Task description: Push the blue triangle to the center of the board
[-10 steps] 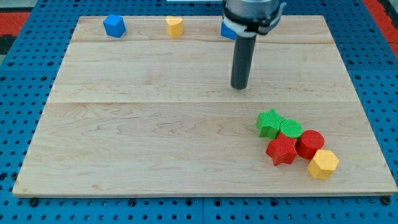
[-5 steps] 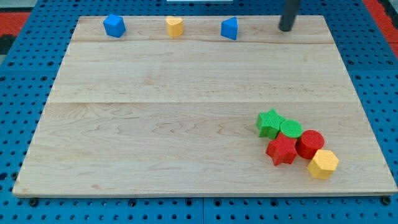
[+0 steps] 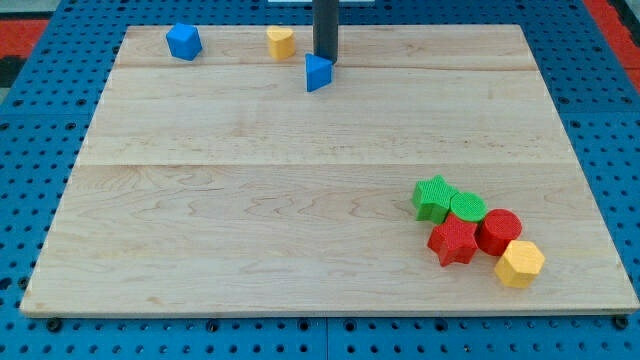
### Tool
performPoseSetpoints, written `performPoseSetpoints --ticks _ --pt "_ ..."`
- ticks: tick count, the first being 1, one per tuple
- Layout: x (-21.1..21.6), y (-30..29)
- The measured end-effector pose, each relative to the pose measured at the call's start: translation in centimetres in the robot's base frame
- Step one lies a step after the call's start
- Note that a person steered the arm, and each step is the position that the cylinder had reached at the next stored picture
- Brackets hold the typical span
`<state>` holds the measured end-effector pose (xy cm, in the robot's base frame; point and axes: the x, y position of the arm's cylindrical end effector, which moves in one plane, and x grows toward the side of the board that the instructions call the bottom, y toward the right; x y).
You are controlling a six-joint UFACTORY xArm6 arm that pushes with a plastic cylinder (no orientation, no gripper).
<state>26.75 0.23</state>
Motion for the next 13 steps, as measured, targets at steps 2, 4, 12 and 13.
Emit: performPoseSetpoints --ticks 2,4,12,13 --pt "0.5 -1.4" --pt "4.9 -1.5" --pt "6.8 -7.0" --pt "6.8 -8.1"
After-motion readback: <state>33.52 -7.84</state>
